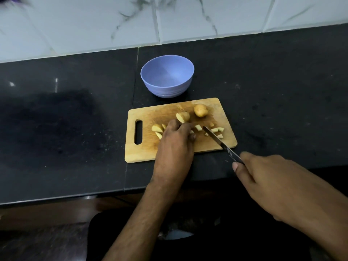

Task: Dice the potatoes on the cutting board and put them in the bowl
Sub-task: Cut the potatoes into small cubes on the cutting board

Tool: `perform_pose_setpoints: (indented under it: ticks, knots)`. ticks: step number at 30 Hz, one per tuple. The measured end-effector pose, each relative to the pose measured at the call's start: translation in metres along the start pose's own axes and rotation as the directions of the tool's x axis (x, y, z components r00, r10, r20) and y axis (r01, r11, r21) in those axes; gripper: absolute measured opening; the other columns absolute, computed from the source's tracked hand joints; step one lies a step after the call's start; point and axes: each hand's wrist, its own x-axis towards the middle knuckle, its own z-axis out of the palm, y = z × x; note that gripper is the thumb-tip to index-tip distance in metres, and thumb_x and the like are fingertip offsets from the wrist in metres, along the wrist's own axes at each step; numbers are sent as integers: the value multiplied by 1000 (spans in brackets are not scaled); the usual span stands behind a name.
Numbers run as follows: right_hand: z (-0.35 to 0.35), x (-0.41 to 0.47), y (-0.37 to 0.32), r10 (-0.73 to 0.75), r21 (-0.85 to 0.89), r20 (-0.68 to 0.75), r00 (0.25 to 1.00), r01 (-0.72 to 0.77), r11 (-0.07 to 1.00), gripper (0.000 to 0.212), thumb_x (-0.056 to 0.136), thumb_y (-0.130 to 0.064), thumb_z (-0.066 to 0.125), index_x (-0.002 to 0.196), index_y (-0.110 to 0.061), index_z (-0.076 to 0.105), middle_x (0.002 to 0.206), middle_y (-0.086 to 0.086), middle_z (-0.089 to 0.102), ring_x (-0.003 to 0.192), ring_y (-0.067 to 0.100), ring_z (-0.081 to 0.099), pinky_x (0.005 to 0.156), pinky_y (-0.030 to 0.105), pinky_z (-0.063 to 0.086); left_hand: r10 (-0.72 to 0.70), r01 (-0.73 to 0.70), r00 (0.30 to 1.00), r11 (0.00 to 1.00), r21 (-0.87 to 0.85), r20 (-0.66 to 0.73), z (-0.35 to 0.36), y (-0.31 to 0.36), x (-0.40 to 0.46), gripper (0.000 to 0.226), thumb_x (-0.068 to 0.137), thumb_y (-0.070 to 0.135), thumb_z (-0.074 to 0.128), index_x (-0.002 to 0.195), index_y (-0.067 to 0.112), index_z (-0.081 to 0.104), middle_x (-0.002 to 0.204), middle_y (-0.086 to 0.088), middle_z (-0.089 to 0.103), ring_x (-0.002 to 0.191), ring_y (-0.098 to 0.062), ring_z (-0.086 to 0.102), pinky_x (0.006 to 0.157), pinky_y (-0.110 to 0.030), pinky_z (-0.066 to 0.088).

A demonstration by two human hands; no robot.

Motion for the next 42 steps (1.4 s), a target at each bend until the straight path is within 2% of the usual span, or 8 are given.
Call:
perform_pose_setpoints:
  ticks: [5, 10, 14, 21, 27, 33, 37, 42]
  knots:
    - [-7, 1, 12, 47, 28, -24, 999, -47, 999, 32, 102, -52, 22, 85, -31, 40, 69, -3, 57, 46, 3, 50, 51, 21, 46, -17, 17, 1000, 1000, -11, -26, 12, 14, 7, 15, 100, 20, 59, 115, 20, 60, 112, 5, 54, 98, -9, 54, 86, -36, 52]
    - [-9, -1, 23, 70, 58, -27, 997, -68, 996, 33, 101, -52, 23, 80, -32, 37, 67, -3, 58, 47, 3, 55, 52, 19, 44, 7, -9, 999, 999, -33, -54, 21, 20, 13, 21, 100, 18, 61, 121, 18, 58, 116, 4, 56, 96, -7, 55, 83, -29, 51]
    - [-8, -6, 26, 79, 65, -25, 997, -77, 995, 33, 101, -53, 23, 78, -32, 35, 68, -3, 59, 48, 3, 55, 55, 21, 48, 34, -44, 994, 995, -92, -103, 24, 23, 15, 24, 104, 22, 53, 125, 14, 61, 115, 3, 59, 96, -9, 59, 83, -34, 52]
    - [-5, -2, 23, 53, 65, -84, 995, -48, 997, 33, 101, -54, 22, 80, -32, 36, 69, -5, 58, 51, 3, 54, 55, 23, 48, 71, -111, 963, 983, -145, -261, 8, 13, 4, 12, 102, 17, 59, 110, 12, 66, 104, 5, 64, 94, -2, 58, 79, -13, 46]
    - [1, 7, 10, -8, 54, -73, 997, 12, 998, 30, 102, -53, 23, 89, -32, 42, 69, -6, 56, 54, 3, 53, 55, 24, 45, -5, -26, 951, 995, -94, -309, -11, -7, -12, 14, 97, 19, 67, 109, 11, 67, 104, 5, 64, 86, 1, 56, 73, -9, 43]
    - [14, 15, -8, -36, 38, -40, 999, 37, 999, 31, 102, -52, 25, 93, -32, 47, 70, -7, 58, 57, 3, 57, 59, 26, 52, -232, 208, 945, 971, -121, -231, -27, -26, -21, 37, 84, 32, 81, 110, 28, 55, 111, 12, 50, 97, -2, 55, 75, -4, 41]
    - [17, 19, -18, -46, 45, -48, 998, 48, 998, 31, 102, -53, 26, 92, -32, 47, 70, -7, 58, 55, 3, 56, 57, 26, 50, -198, 177, 955, 978, -113, -221, -32, -28, -20, 37, 83, 30, 82, 100, 33, 49, 102, 15, 55, 96, -3, 55, 76, -8, 41]
    - [19, 21, -35, -73, 47, -37, 997, 75, 996, 31, 101, -54, 26, 92, -32, 46, 69, -7, 58, 53, 2, 54, 57, 26, 50, -229, 200, 947, 969, -144, -225, -38, -32, -16, 24, 89, 15, 73, 97, 24, 52, 90, 13, 57, 84, 0, 55, 70, -6, 40]
